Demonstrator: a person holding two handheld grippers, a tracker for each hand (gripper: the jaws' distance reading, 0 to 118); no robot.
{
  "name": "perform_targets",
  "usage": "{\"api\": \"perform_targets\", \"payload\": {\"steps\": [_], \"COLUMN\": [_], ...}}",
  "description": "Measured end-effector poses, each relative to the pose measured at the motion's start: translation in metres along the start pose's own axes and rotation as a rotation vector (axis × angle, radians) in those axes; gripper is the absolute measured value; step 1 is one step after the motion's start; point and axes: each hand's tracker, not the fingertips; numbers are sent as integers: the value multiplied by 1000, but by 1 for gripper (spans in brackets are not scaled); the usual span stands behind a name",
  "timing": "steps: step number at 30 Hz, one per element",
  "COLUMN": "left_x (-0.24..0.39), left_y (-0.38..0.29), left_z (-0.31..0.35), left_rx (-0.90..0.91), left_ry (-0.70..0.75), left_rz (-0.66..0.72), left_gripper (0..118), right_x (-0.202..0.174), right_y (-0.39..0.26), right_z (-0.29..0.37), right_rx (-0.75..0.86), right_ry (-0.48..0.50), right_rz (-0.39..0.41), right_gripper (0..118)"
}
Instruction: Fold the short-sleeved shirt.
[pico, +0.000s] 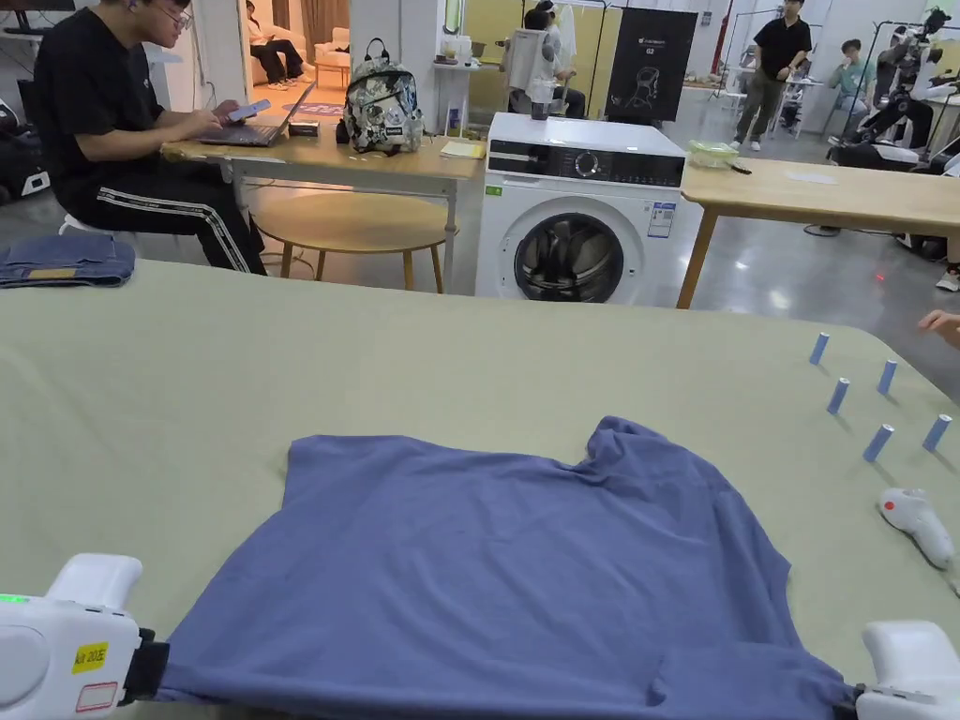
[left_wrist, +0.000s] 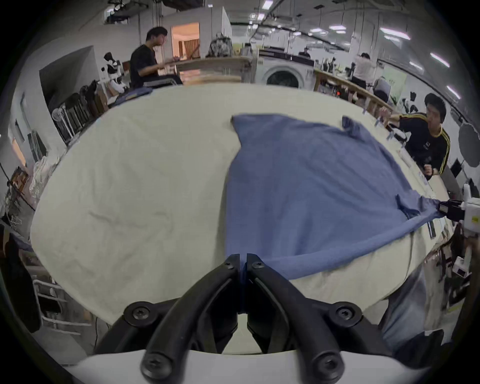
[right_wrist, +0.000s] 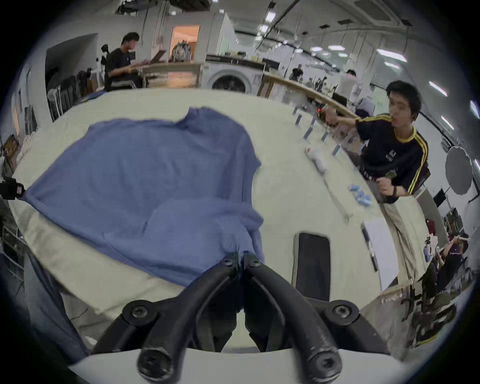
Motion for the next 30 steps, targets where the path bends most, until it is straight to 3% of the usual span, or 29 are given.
{"api": "perform_targets", "payload": {"steps": [9, 14, 15, 16, 17, 18, 19, 20, 28, 30], "left_x": [5, -1, -4, -6, -7, -4, -3, -3, 37, 49], "left_y": [-19, -23, -21, -20, -17, -17, -14, -10, 22, 26], "left_z": [-57, -69, -68, -65, -62, -54, -49, -44, -8, -2], "left_rx": [-169, -158, -156, -152, -141, -128, -102, -60, 268, 358], "left_ry": [35, 46, 38, 33, 31, 32, 38, 40, -10, -23], "left_rz": [-34, -30, -22, -10, 3, 14, 26, 31, 13, 0], "left_gripper": [0, 0, 0, 4, 12, 23, 35, 39, 39, 39], "right_x": [-4, -2, -1, 0, 2, 3, 4, 6, -23, -38], "right_y": [-30, -36, -35, -32, -30, -26, -22, -17, 26, 36], "right_z": [-50, -71, -69, -67, -65, -60, -55, -47, -14, -5], "right_rx": [-154, -177, -177, -177, -173, -162, -149, -109, 277, 381], "right_ry": [13, 16, 14, 8, -11, -35, -44, -46, 31, 62], "right_rz": [-16, -24, -22, -23, -20, -14, -16, -24, -172, -203], "right_gripper": [2, 7, 12, 24, 51, 67, 70, 70, 70, 62]}}
